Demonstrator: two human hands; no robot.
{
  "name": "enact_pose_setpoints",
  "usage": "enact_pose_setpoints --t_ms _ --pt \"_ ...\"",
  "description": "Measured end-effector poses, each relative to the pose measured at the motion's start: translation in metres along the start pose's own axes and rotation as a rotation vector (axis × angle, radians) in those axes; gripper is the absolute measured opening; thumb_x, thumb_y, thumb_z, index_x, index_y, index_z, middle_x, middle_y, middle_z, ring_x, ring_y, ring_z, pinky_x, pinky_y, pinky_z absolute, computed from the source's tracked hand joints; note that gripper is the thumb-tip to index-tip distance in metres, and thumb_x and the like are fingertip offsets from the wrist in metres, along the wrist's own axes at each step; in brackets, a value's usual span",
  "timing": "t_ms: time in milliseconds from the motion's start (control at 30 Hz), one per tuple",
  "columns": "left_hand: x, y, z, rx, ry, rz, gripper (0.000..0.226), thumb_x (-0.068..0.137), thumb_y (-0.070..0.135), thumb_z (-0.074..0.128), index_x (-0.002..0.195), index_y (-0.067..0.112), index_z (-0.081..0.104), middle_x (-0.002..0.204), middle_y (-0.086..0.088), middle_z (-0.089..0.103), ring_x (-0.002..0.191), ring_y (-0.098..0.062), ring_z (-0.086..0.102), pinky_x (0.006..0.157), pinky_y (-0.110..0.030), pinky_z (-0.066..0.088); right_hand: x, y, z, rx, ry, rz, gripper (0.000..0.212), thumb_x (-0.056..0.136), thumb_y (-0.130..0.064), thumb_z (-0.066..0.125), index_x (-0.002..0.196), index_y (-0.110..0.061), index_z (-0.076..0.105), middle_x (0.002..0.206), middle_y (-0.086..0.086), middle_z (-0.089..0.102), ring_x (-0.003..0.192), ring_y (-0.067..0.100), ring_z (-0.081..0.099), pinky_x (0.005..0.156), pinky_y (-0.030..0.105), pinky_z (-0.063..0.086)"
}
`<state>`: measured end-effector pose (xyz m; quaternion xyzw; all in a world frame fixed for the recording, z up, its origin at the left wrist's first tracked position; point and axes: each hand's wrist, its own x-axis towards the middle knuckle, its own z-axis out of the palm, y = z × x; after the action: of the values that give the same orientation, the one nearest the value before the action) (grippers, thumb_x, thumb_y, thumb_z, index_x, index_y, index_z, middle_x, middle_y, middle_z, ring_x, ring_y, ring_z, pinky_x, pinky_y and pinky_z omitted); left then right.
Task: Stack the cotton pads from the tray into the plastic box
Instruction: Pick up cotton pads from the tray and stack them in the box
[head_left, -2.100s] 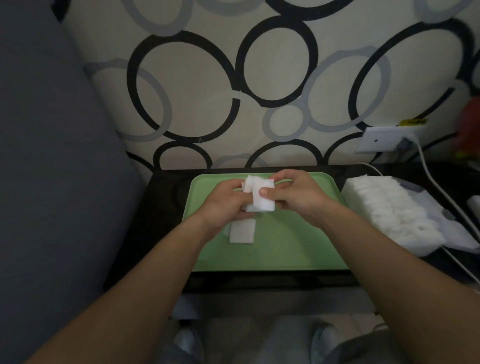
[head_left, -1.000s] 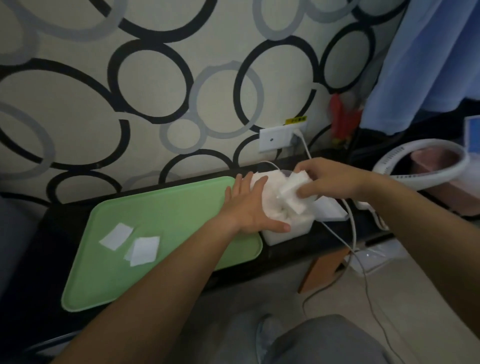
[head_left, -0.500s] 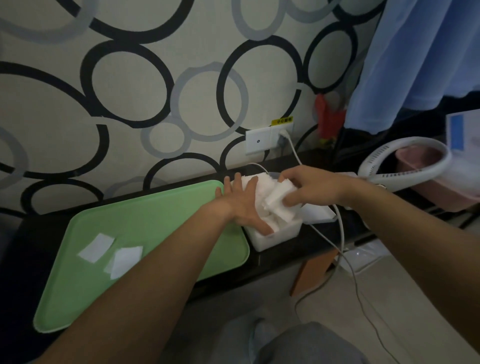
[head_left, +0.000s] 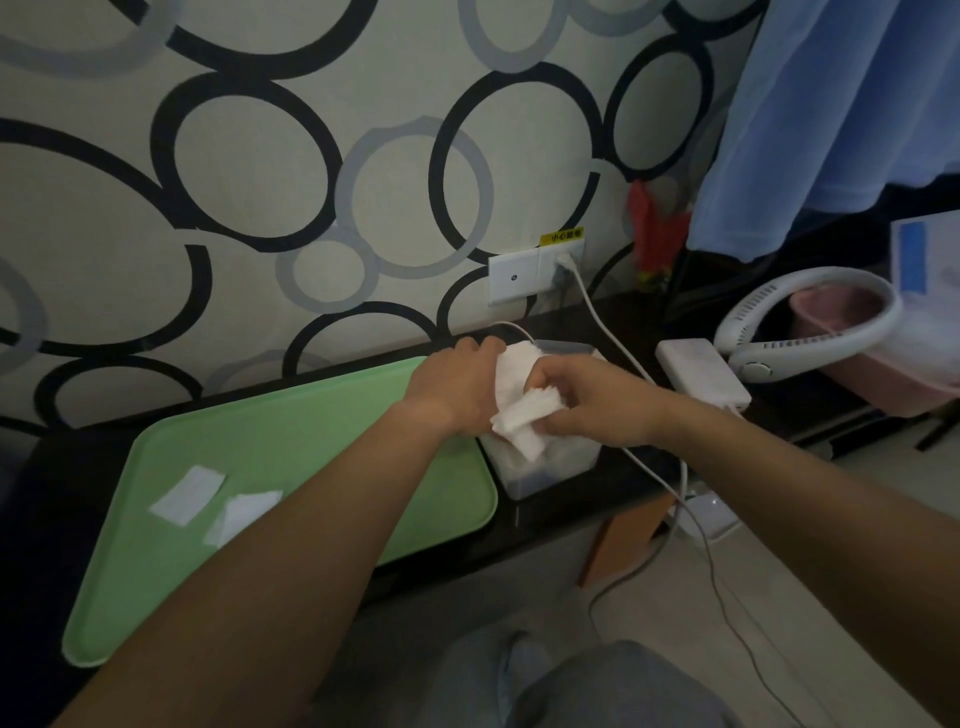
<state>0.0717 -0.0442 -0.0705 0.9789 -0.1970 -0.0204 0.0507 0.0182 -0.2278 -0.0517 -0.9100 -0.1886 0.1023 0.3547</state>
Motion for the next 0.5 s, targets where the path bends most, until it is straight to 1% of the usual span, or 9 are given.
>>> enact_pose_setpoints --t_ms 33,100,133,167,233,333,400,467,500 --pt "0.000 0.000 -0.001 -0.010 0.008 -0.001 0.084 0.077 0.039 0.077 0.146 0.025 0.032 0.137 -0.010 0.049 0.116 -0.036 0.057 0.093 -0.043 0.047 0.000 0.002 0.004 -0.017 0.024 -0.012 0.026 0.079 -0.011 0.074 0.090 -0.030 0.061 0.091 -0.001 0.068 0.083 0.019 0.064 0.078 0.042 0.051" --pt "-0.002 0.000 -0.003 -0.036 0.012 -0.006 0.087 0.074 0.047 0.077 0.147 0.026 0.033 0.138 -0.006 0.049 0.117 -0.034 0.057 0.093 -0.043 0.047 -0.001 0.002 0.007 -0.103 0.035 -0.033 0.023 0.080 -0.013 0.074 0.092 -0.029 0.062 0.088 -0.010 0.066 0.078 0.007 0.059 0.071 0.029 0.046" --pt "-0.003 0.000 -0.004 -0.044 0.010 -0.010 0.092 0.071 0.051 0.079 0.147 0.026 0.033 0.138 -0.005 0.050 0.117 -0.033 0.057 0.093 -0.042 0.047 -0.001 0.000 0.007 -0.182 0.008 -0.038 0.021 0.082 -0.016 0.074 0.097 -0.027 0.064 0.090 -0.011 0.065 0.079 0.005 0.057 0.069 0.024 0.041" --pt "-0.004 0.000 -0.005 -0.046 0.006 -0.014 0.096 0.067 0.054 0.081 0.147 0.027 0.034 0.138 -0.004 0.050 0.118 -0.032 0.057 0.093 -0.042 0.047 -0.002 -0.002 0.007 -0.268 -0.038 -0.040 0.022 0.084 -0.018 0.072 0.103 -0.027 0.065 0.095 -0.011 0.065 0.084 0.006 0.056 0.069 0.021 0.039" --pt "-0.004 0.001 -0.005 -0.049 0.003 -0.020 0.103 0.061 0.059 0.083 0.146 0.027 0.034 0.137 -0.003 0.050 0.118 -0.031 0.057 0.094 -0.041 0.047 0.002 -0.008 0.006 -0.422 -0.140 -0.029 0.025 0.088 -0.023 0.070 0.112 -0.028 0.066 0.105 -0.006 0.065 0.098 0.012 0.056 0.074 0.023 0.037" --pt "-0.005 0.001 -0.005 -0.060 -0.010 -0.023 0.106 0.060 0.057 0.084 0.147 0.028 0.032 0.140 -0.004 0.049 0.119 -0.032 0.056 0.094 -0.042 0.046 0.014 -0.020 0.014 -0.586 -0.257 0.043 0.027 0.091 -0.027 0.066 0.118 -0.027 0.064 0.113 0.000 0.063 0.108 0.022 0.056 0.085 0.032 0.045" --pt "-0.006 0.001 -0.006 -0.063 -0.022 -0.024 0.107 0.061 0.053 0.086 0.149 0.029 0.030 0.142 -0.005 0.047 0.121 -0.033 0.055 0.094 -0.042 0.046 0.022 -0.030 0.021 -0.720 -0.308 0.104 0.030 0.093 -0.028 0.063 0.122 -0.021 0.063 0.113 0.001 0.060 0.111 0.023 0.056 0.081 0.030 0.040" --pt "-0.007 0.000 -0.007 -0.061 -0.036 -0.018 0.108 0.061 0.049 0.088 0.149 0.029 0.029 0.143 -0.005 0.046 0.122 -0.033 0.055 0.094 -0.042 0.045 0.029 -0.041 0.028 -0.799 -0.294 0.112 0.027 0.093 -0.025 0.060 0.118 -0.015 0.064 0.105 -0.001 0.059 0.109 0.020 0.056 0.078 0.026 0.035" --pt "-0.007 -0.001 -0.007 -0.064 -0.040 -0.017 0.108 0.061 0.048 0.088 0.150 0.029 0.029 0.143 -0.005 0.045 0.122 -0.033 0.054 0.095 -0.042 0.045 0.030 -0.045 0.029 -0.835 -0.298 0.105 0.027 0.093 -0.025 0.060 0.118 -0.014 0.064 0.105 -0.002 0.060 0.108 0.018 0.057 0.078 0.025 0.035"
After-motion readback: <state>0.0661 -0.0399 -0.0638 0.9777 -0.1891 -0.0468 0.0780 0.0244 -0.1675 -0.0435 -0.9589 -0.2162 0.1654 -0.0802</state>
